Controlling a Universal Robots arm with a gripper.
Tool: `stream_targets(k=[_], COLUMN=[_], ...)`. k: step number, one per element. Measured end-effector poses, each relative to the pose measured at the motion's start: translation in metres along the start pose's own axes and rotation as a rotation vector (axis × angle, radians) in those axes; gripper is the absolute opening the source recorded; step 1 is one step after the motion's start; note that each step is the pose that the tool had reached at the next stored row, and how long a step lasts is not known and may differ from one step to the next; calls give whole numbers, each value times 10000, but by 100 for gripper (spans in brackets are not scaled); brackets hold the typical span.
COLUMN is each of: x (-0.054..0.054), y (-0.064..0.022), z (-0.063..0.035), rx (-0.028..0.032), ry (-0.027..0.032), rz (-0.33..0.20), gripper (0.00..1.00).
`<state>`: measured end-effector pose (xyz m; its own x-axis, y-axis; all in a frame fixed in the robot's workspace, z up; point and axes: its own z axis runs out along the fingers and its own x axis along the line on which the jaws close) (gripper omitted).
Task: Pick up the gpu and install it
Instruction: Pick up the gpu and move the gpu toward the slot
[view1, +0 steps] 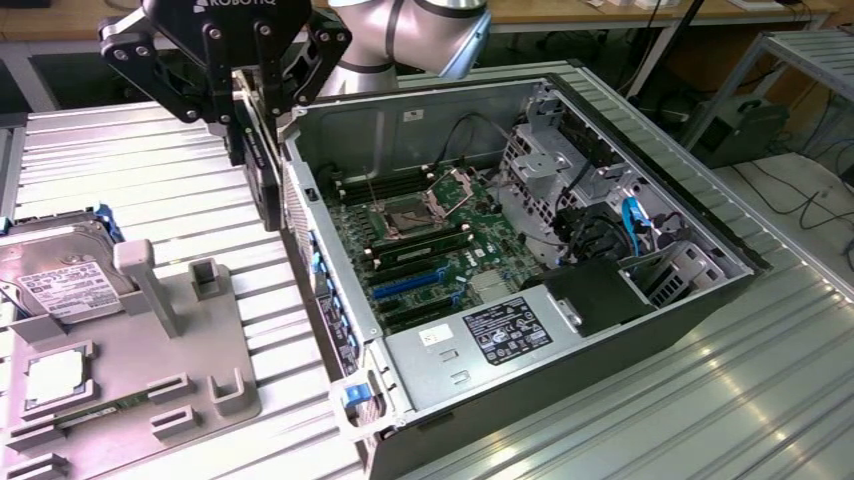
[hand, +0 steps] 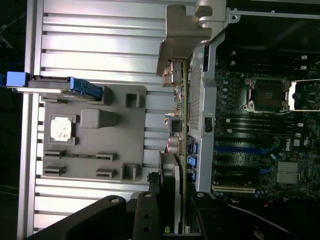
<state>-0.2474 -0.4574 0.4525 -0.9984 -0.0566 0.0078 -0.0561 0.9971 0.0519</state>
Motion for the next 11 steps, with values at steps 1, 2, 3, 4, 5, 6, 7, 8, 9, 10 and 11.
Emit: stream_targets(k=[1,2,3,4,5,6,7,8,9,10,11], x=[-11,-23,-35,-46,-56,-68,-79,-90,-100,-112,-125], y=[0,0,0,1,1,1,2,3,3,3,4], z=[0,0,0,0,0,0,0,-1,0,0,0], rx=[0,0,0,0,0,1,0,0,-1,0,0], ry=[0,0,0,0,0,1,1,1,0,0,0], rz=[0,0,-1,-1,-1,0,0,0,0,0,0], gripper=[28,28,28,28,28,28,28,28,28,28,28])
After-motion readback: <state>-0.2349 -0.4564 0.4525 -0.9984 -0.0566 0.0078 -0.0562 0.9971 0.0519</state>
